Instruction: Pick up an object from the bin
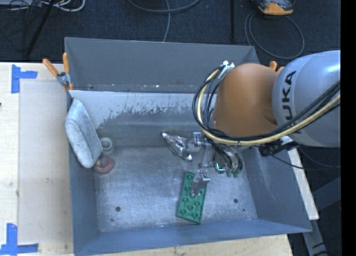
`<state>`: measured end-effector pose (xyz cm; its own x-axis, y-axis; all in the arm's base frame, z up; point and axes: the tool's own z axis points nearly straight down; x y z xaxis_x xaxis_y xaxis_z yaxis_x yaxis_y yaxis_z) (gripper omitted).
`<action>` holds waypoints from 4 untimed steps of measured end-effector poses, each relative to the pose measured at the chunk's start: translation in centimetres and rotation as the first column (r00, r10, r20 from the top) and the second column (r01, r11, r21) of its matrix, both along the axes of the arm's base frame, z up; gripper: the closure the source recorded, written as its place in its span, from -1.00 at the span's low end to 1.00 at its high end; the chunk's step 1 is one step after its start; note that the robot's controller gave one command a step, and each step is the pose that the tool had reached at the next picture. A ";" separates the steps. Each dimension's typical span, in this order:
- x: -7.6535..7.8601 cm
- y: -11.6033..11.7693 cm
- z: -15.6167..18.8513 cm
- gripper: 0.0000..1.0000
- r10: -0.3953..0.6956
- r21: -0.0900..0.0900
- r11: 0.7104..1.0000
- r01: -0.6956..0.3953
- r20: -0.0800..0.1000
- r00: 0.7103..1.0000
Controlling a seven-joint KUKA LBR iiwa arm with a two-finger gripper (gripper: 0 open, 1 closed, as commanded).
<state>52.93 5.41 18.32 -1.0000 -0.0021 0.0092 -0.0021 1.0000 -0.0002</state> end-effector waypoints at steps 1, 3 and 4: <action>0.2 -0.1 0.4 1.00 -0.004 0.000 1.000 0.004 0.007 1.000; -2.3 -6.5 -10.7 -1.00 0.083 0.001 0.997 -0.083 0.010 0.997; -5.2 -4.3 -10.8 -1.00 0.008 -0.003 1.000 -0.008 0.040 0.999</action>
Offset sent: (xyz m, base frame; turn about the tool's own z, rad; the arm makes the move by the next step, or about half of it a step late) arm 0.0000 0.0000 0.0000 0.0000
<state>47.77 1.09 7.54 -0.9995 -0.0103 -0.0310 -0.0102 0.9999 -0.0028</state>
